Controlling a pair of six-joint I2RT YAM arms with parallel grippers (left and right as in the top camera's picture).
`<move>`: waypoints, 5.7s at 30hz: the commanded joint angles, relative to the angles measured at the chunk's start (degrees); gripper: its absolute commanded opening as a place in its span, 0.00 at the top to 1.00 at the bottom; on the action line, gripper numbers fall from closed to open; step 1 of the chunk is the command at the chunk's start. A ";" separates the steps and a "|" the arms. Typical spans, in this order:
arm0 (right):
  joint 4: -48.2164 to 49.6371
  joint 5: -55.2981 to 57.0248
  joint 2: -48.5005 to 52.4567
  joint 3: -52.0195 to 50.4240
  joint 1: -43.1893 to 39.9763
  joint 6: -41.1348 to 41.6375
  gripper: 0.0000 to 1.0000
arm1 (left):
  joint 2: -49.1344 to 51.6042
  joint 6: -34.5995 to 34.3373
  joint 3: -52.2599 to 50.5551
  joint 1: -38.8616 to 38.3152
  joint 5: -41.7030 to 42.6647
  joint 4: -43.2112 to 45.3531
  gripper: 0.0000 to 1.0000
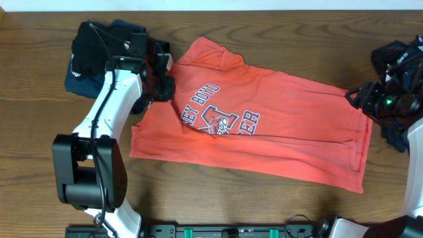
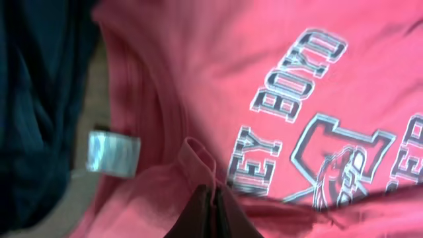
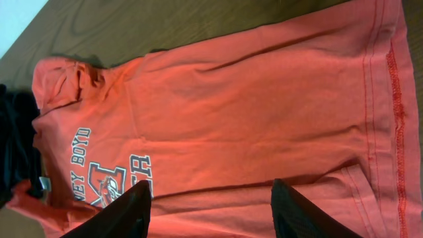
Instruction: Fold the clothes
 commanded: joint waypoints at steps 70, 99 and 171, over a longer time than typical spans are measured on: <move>-0.50 0.17 -0.04 0.72 0.42 -1.07 0.41 | 7.21 -2.43 -6.75 -4.59 -9.27 -6.38 0.54; -0.66 0.17 -0.04 0.72 0.42 -1.07 0.41 | 3.15 -3.06 -2.75 -4.59 -0.31 -0.26 0.94; 11.10 15.37 16.35 0.28 -1.29 4.39 0.36 | -1.57 -3.43 15.37 -10.29 -4.39 -1.92 0.48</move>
